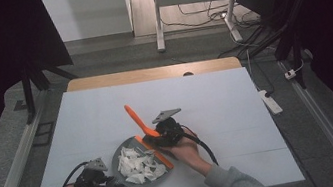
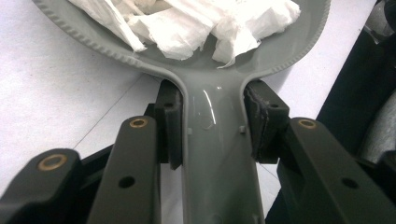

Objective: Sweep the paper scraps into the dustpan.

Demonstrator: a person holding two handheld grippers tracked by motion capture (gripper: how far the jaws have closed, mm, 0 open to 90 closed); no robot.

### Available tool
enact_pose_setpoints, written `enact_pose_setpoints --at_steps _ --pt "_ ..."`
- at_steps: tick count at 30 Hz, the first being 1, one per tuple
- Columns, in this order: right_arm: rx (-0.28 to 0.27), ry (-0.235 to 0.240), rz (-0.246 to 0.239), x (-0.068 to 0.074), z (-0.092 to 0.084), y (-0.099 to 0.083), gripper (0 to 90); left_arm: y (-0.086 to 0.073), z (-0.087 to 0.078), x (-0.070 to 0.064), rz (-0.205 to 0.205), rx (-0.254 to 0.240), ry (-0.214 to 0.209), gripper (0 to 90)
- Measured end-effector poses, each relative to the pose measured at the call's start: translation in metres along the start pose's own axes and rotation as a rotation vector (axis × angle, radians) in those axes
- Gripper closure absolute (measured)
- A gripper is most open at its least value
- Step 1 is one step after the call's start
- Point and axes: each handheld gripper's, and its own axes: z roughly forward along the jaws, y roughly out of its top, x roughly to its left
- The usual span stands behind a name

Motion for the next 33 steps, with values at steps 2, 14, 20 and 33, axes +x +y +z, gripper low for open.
enact_pose_setpoints --at_steps 2,14,20,33 --pt "-0.011 0.023 -0.011 0.01 0.0 0.001 70.3 0.0 0.0 0.0 0.0 0.0 -0.001 61.3" --pt "-0.129 0.063 -0.048 0.027 -0.026 0.018 70.3 0.0 0.0 0.001 -0.004 -0.007 -0.005 61.3" --pt "-0.166 0.042 -0.024 0.015 -0.038 0.021 70.3 0.0 0.0 0.0 -0.002 -0.014 -0.003 61.3" --pt "-0.218 0.021 0.014 0.0 -0.055 0.026 70.3 -0.001 -0.004 0.001 -0.009 -0.044 0.005 61.3"
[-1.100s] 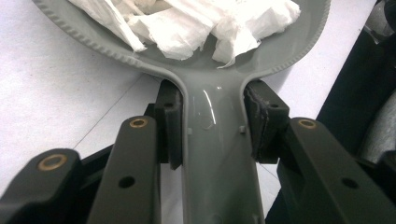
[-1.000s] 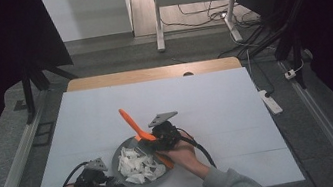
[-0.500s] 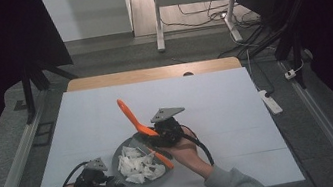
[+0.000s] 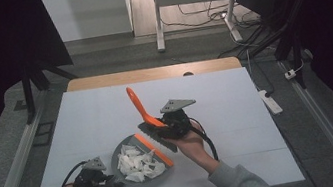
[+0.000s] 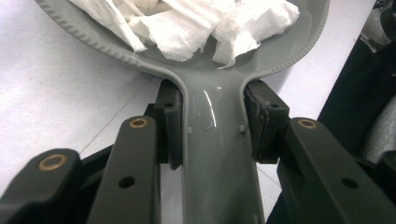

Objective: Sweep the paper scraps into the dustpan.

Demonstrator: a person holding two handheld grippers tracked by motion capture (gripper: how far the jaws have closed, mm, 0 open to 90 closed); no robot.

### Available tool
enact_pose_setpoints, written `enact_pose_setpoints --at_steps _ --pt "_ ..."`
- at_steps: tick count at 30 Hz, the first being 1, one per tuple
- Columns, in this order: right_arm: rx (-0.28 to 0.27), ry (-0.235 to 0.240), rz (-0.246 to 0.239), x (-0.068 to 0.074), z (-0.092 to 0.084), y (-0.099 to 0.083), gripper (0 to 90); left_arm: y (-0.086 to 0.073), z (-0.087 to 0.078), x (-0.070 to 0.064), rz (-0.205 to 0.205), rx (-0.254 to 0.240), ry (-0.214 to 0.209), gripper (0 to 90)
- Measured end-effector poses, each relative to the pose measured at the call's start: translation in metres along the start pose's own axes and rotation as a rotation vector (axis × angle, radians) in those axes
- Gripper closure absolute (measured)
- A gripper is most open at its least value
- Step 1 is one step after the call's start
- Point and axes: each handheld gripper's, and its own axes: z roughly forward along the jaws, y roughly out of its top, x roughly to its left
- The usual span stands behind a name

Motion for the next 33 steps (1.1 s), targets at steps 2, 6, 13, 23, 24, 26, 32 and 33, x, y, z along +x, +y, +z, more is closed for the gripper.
enact_pose_setpoints --at_steps 2,6,13,23,24,26,32,33 --pt "-0.008 -0.007 0.001 -0.002 -0.003 0.001 70.3 0.0 -0.001 0.0 -0.002 -0.007 0.003 61.3" --pt "-0.021 -0.016 0.014 -0.007 -0.007 0.003 70.3 0.0 -0.003 0.001 -0.008 -0.023 0.008 61.3" --pt "-0.028 -0.033 0.029 -0.015 -0.011 0.003 70.3 -0.001 -0.006 0.002 -0.023 -0.055 0.023 61.3" --pt "-0.03 -0.049 0.038 -0.022 -0.014 0.002 70.3 -0.003 -0.013 0.005 -0.053 -0.119 0.06 61.2" --pt "-0.031 -0.051 0.038 -0.023 -0.014 0.002 70.3 -0.003 -0.014 0.005 -0.062 -0.135 0.061 61.2" --pt "-0.034 -0.052 0.037 -0.024 -0.016 0.002 70.3 -0.004 -0.016 0.006 -0.076 -0.156 0.059 61.3" --pt "-0.038 -0.057 0.038 -0.027 -0.021 0.002 70.3 -0.005 -0.02 0.008 -0.109 -0.197 0.086 61.2" --pt "-0.041 -0.059 0.039 -0.028 -0.022 0.002 70.4 -0.005 -0.02 0.009 -0.114 -0.203 0.09 61.3"
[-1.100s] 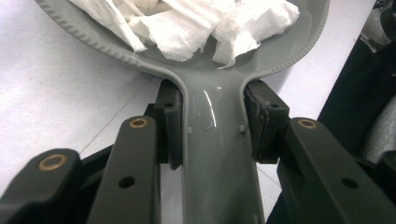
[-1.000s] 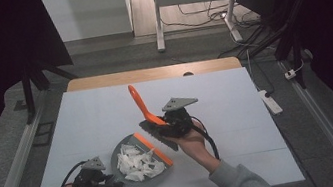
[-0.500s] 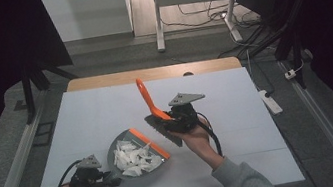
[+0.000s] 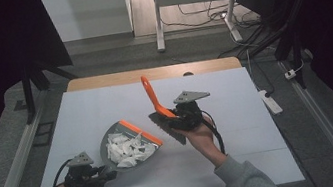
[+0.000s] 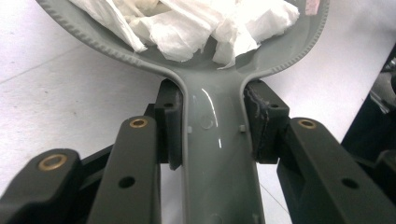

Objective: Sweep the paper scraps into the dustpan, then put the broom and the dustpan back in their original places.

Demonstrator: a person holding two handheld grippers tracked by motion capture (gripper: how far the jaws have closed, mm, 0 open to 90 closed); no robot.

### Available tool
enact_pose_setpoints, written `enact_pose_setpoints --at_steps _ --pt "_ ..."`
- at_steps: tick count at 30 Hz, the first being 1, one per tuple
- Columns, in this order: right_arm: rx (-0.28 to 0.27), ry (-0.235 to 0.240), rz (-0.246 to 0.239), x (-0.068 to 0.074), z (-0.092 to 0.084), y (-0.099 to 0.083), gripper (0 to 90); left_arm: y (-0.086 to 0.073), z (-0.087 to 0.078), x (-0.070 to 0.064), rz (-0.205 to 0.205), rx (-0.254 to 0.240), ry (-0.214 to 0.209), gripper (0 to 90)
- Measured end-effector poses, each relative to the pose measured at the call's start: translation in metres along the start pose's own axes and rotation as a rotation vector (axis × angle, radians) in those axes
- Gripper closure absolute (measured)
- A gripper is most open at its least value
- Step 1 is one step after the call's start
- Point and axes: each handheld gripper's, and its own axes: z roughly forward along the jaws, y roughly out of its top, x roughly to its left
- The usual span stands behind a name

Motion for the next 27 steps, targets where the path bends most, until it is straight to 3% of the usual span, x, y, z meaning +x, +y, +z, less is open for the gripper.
enact_pose_setpoints --at_steps 11,27 --pt "-0.005 -0.003 0.009 -0.008 -0.012 -0.002 70.3 -0.001 -0.003 0.004 -0.055 -0.045 0.01 61.3" --pt "-0.018 -0.028 0.043 -0.024 -0.034 -0.009 70.3 -0.002 -0.005 0.006 -0.096 -0.078 0.046 61.2"
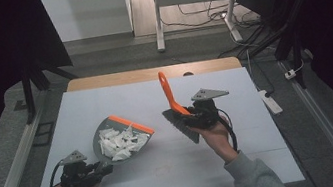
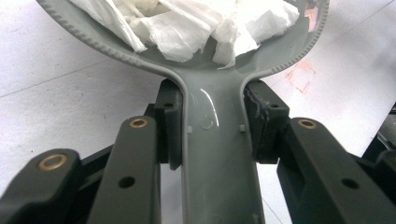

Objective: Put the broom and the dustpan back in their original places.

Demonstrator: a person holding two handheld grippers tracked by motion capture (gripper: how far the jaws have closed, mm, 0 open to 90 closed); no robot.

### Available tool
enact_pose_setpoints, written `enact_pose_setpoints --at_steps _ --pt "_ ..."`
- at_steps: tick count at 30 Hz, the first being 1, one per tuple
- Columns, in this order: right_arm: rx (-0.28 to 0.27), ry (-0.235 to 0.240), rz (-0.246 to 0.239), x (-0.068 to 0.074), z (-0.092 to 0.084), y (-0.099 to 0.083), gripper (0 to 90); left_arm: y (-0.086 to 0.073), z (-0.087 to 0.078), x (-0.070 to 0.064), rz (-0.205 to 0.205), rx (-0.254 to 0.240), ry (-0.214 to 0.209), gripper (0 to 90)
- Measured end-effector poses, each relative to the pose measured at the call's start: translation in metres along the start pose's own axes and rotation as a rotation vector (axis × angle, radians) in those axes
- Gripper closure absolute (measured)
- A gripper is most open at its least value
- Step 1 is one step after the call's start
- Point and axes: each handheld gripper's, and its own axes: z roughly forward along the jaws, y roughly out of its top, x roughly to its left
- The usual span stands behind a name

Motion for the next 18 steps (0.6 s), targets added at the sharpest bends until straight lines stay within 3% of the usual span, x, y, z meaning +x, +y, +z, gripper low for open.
enact_pose_setpoints --at_steps 18 --pt "0.009 -0.046 0.053 -0.024 -0.032 -0.021 70.3 -0.001 -0.001 0.006 -0.058 -0.023 0.032 61.2"
